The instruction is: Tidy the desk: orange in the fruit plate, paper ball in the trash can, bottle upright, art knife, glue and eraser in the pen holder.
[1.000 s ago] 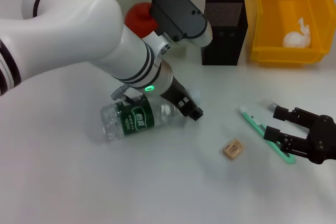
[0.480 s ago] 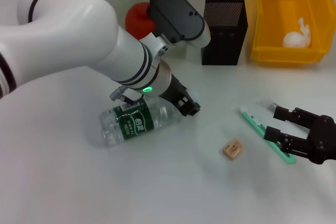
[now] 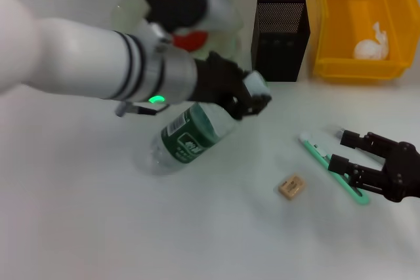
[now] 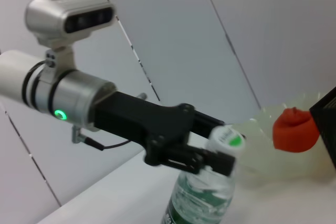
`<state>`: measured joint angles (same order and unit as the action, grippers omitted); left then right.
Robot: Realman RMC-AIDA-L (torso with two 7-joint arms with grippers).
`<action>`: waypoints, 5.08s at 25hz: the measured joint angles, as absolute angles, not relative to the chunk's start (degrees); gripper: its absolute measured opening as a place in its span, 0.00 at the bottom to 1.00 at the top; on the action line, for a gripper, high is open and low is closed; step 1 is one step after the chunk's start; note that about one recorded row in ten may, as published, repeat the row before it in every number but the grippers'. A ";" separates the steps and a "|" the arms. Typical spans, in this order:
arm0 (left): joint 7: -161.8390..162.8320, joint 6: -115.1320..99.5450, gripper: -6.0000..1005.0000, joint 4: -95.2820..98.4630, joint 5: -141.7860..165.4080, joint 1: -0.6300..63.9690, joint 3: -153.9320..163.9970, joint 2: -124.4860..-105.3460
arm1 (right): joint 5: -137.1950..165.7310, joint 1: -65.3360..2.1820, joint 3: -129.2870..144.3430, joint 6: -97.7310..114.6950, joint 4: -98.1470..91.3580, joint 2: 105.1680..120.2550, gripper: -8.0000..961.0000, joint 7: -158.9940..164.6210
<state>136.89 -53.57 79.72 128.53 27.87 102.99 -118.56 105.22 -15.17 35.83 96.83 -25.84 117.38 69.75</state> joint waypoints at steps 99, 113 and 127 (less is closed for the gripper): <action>51.07 -94.58 0.79 22.41 65.21 19.00 80.01 -112.09 | 151.59 -37.62 86.99 88.37 -71.89 119.59 0.80 161.55; 50.99 -95.24 0.79 22.43 65.22 18.69 79.63 -112.72 | 151.34 -37.93 87.15 83.61 -66.71 119.58 0.58 161.39; 51.05 -96.08 0.79 22.65 65.04 18.44 79.63 -112.78 | 151.55 -38.49 87.19 82.78 -64.74 119.44 0.32 161.16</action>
